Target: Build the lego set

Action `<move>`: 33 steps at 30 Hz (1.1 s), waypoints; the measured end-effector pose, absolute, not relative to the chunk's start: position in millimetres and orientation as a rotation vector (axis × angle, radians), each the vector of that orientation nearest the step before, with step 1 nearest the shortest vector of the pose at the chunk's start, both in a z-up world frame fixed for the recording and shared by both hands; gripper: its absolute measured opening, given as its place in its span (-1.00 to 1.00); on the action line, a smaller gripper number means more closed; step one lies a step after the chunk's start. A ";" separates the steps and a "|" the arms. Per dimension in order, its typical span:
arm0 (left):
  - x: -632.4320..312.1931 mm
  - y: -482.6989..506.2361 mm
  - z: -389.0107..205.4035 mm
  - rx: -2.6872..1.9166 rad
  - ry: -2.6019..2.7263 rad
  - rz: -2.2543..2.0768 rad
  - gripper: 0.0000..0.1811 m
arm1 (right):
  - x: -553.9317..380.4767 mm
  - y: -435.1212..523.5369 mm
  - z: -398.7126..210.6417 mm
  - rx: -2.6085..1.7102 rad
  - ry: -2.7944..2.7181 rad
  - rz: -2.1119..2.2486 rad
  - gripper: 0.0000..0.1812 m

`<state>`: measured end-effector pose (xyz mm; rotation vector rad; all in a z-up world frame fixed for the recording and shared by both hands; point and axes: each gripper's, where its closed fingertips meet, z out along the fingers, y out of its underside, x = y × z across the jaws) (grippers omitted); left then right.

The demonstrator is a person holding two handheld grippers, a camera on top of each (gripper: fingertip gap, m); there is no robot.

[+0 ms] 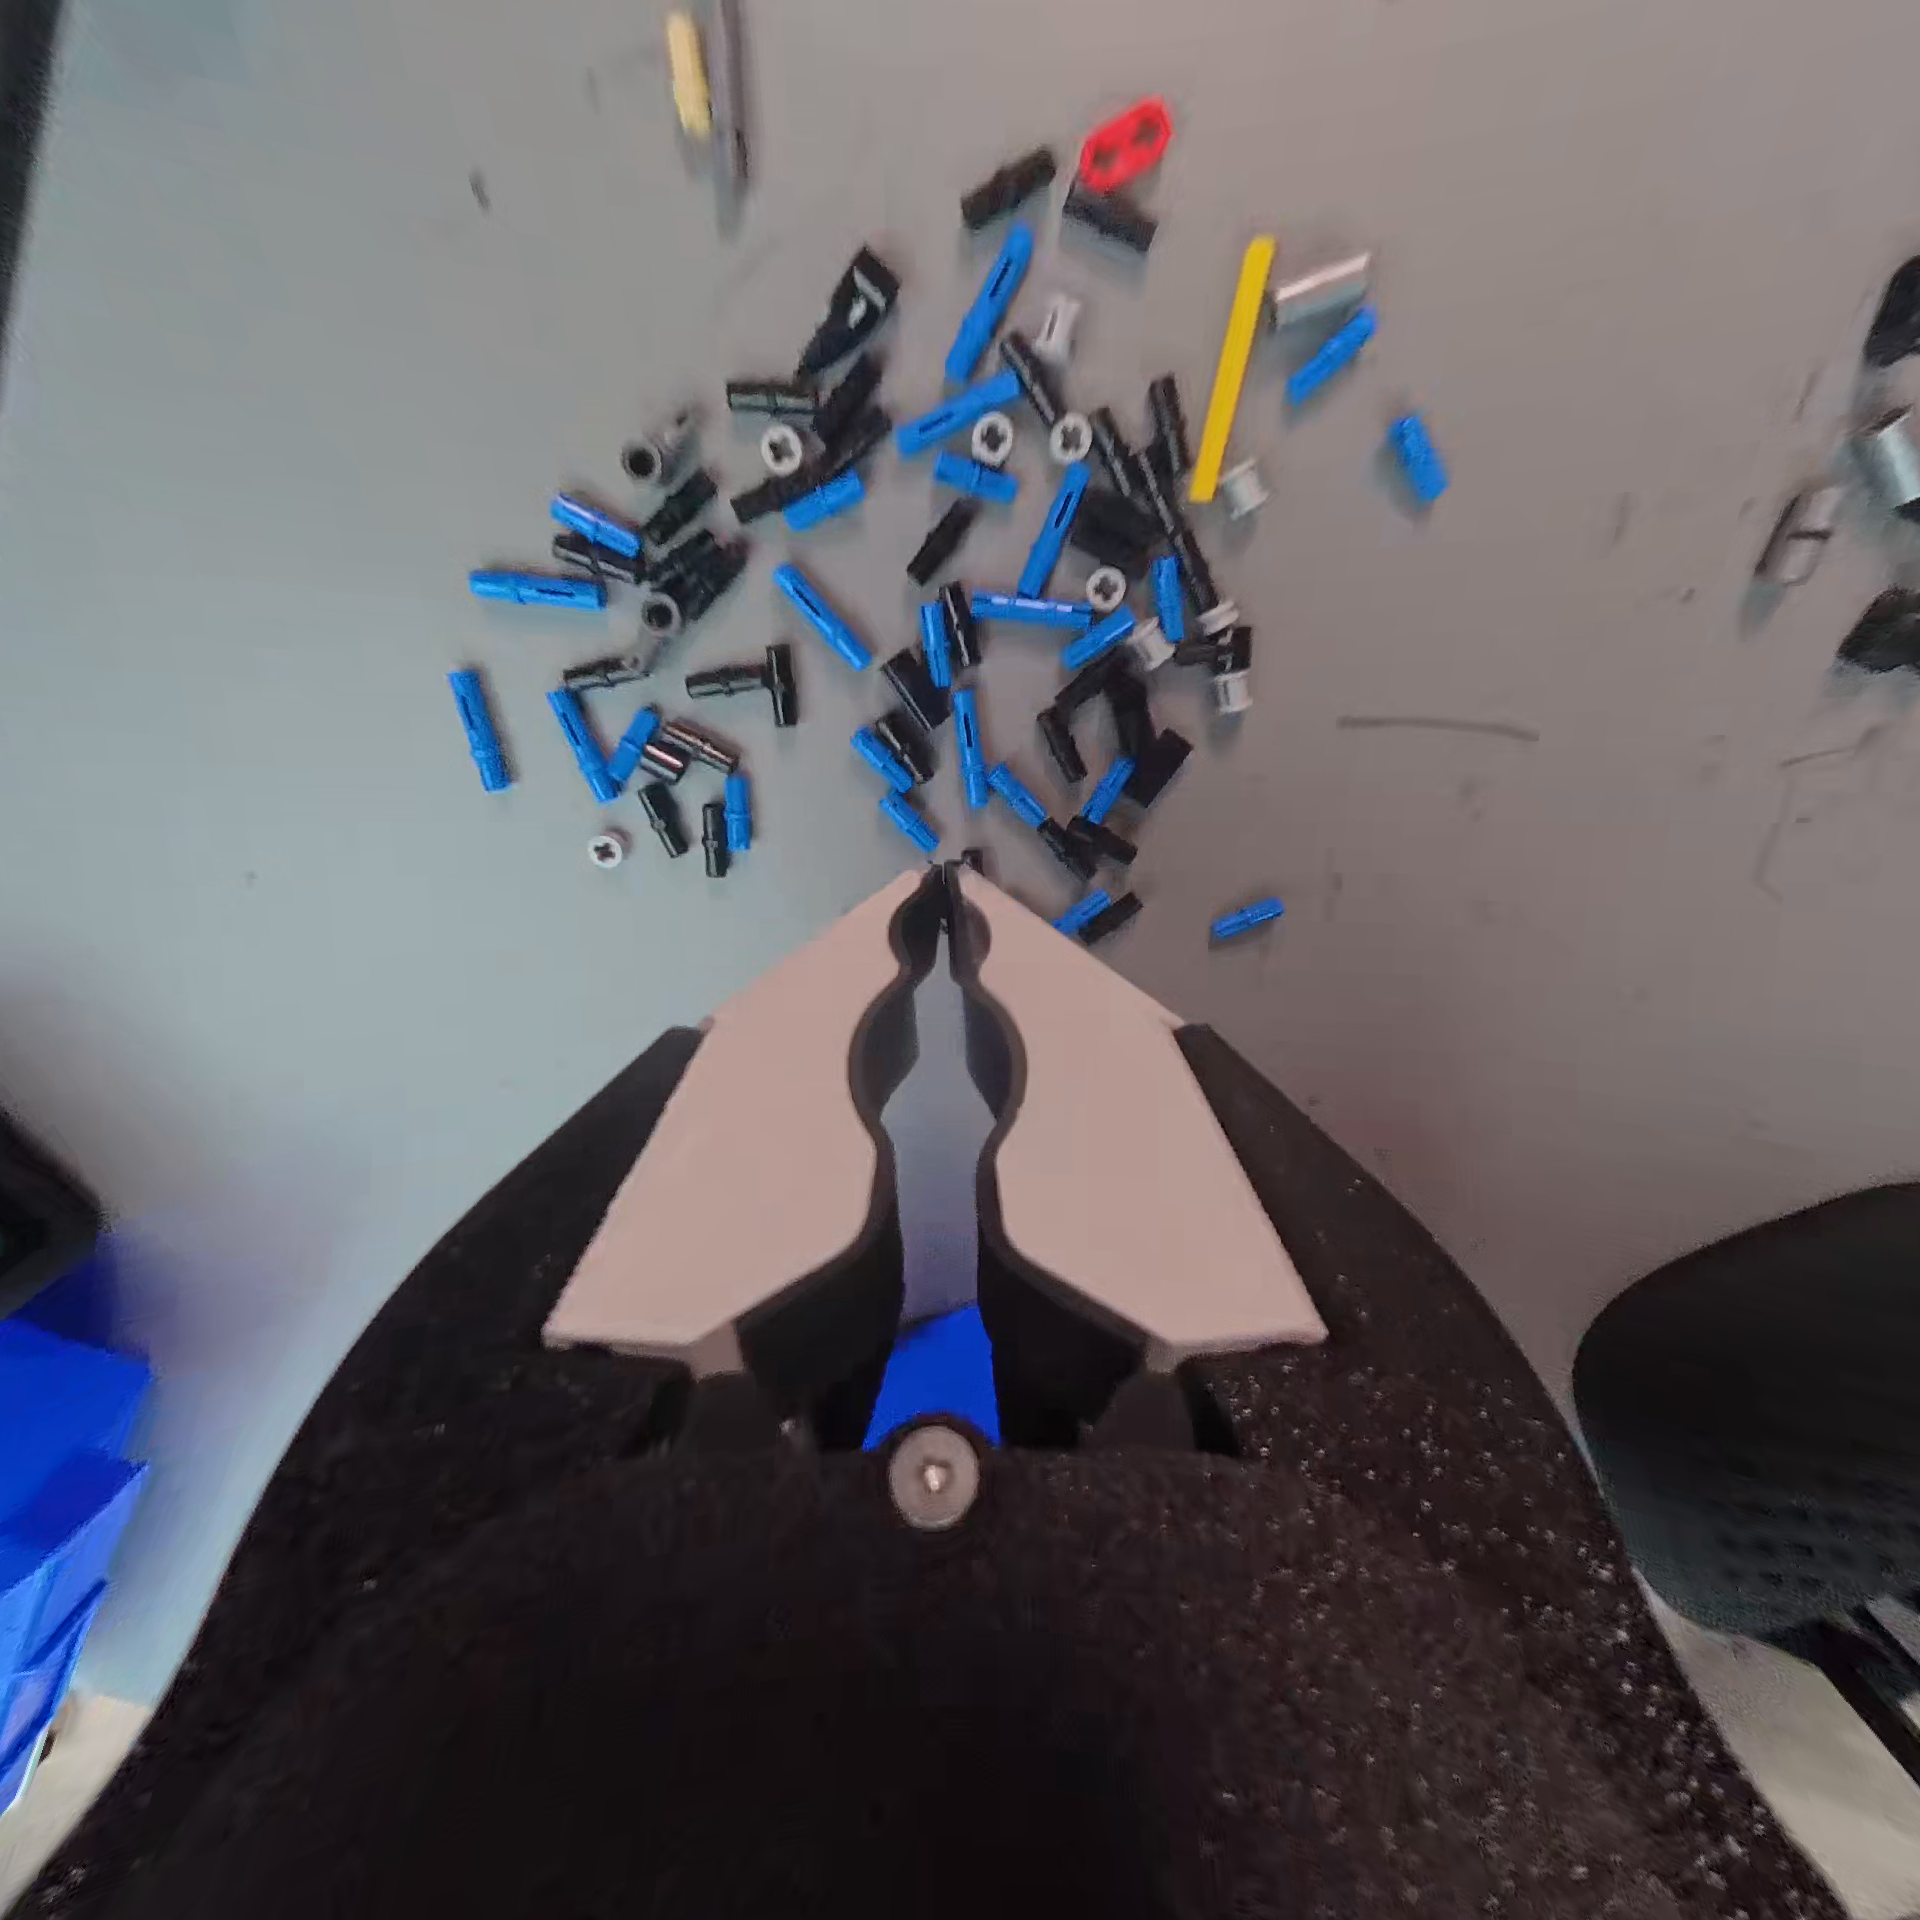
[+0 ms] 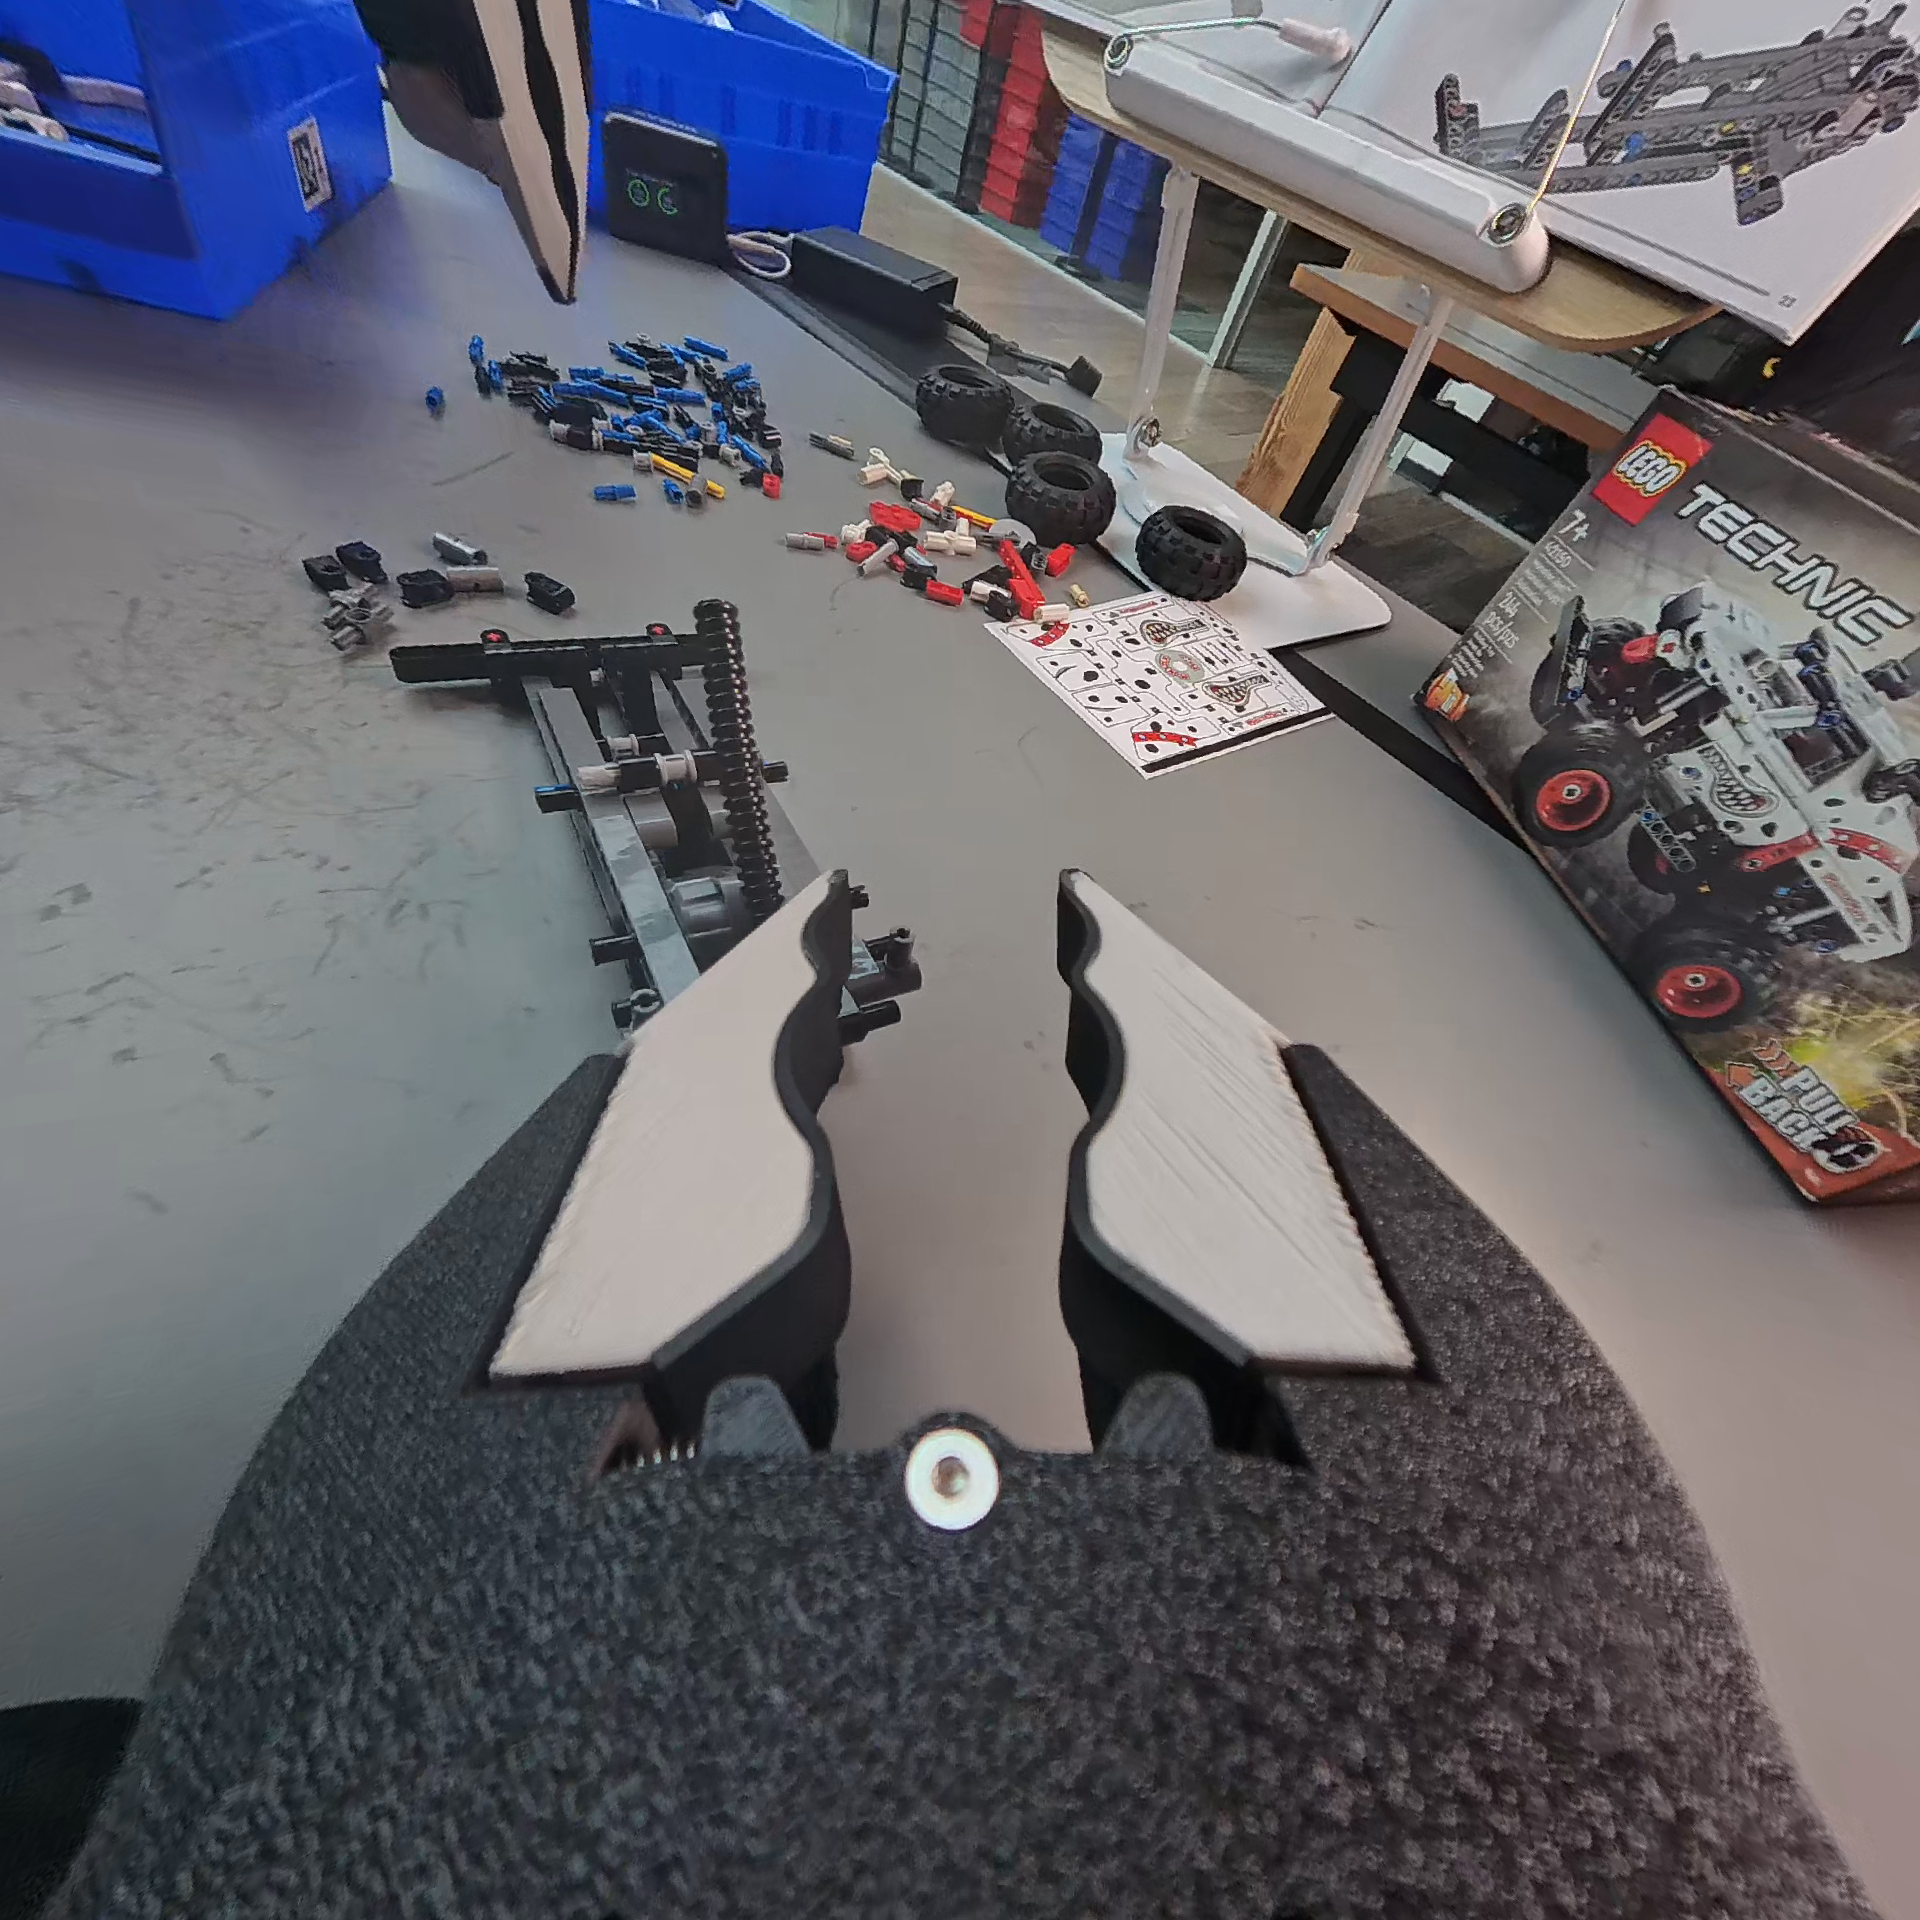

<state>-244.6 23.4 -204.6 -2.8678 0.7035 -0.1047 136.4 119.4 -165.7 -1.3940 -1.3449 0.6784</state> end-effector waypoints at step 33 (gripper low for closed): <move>-69.5 -22.8 -206.3 -2.620 1.137 -0.316 -0.93 | 137.4 117.0 -168.6 -1.395 -1.359 0.689 -0.60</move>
